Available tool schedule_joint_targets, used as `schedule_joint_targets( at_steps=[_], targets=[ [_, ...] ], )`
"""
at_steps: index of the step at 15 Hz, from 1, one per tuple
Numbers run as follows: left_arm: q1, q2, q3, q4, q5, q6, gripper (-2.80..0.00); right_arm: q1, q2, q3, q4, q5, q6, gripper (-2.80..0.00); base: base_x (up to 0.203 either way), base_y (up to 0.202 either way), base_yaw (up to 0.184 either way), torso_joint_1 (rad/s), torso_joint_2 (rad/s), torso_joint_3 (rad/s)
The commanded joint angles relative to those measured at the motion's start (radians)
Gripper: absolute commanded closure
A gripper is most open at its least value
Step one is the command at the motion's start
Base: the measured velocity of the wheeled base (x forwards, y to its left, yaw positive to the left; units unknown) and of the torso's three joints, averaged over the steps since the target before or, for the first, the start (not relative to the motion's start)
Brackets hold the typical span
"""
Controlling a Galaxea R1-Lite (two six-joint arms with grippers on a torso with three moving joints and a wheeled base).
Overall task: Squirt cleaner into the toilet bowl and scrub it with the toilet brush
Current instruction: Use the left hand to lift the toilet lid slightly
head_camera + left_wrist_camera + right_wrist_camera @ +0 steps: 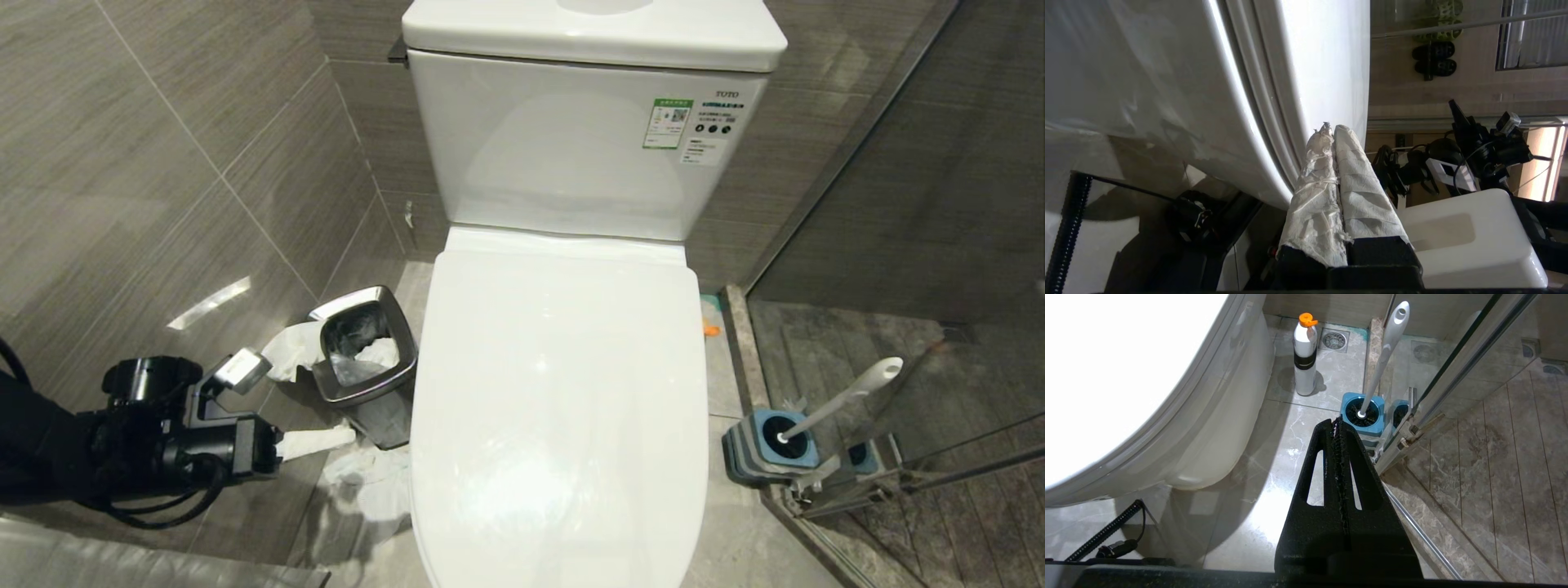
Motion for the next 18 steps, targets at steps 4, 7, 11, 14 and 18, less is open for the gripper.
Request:
schedule_joint_targets(
  at_steps=[4, 7, 11, 14, 18],
  targets=[
    [0.005, -0.017, 0.007, -0.002, -0.007, -0.006, 0.0, 0.0, 0.0, 0.0, 0.0, 0.0, 0.0, 0.0, 0.0, 0.0, 0.0, 0.0, 0.0, 0.0],
    [0.013, -0.021, 0.024, 0.0, -0.004, -0.003, 0.0, 0.0, 0.002, 0.0, 0.0, 0.0, 0.0, 0.0, 0.0, 0.0, 0.0, 0.0, 0.0, 0.0],
    [0.015, -0.05, 0.064, 0.001, -0.008, 0.002, 0.0, 0.0, 0.0, 0.0, 0.0, 0.0, 0.0, 0.0, 0.0, 0.0, 0.0, 0.0, 0.0, 0.0],
    [0.015, -0.018, 0.047, -0.001, -0.005, 0.006, 0.0, -0.001, 0.002, 0.0, 0.0, 0.0, 0.0, 0.0, 0.0, 0.0, 0.0, 0.0, 0.0, 0.0],
    [0.027, -0.02, 0.043, 0.001, -0.005, 0.0, 0.0, 0.001, 0.0, 0.001, 0.0, 0.0, 0.0, 0.0, 0.0, 0.0, 0.0, 0.0, 0.0, 0.0]
  ],
)
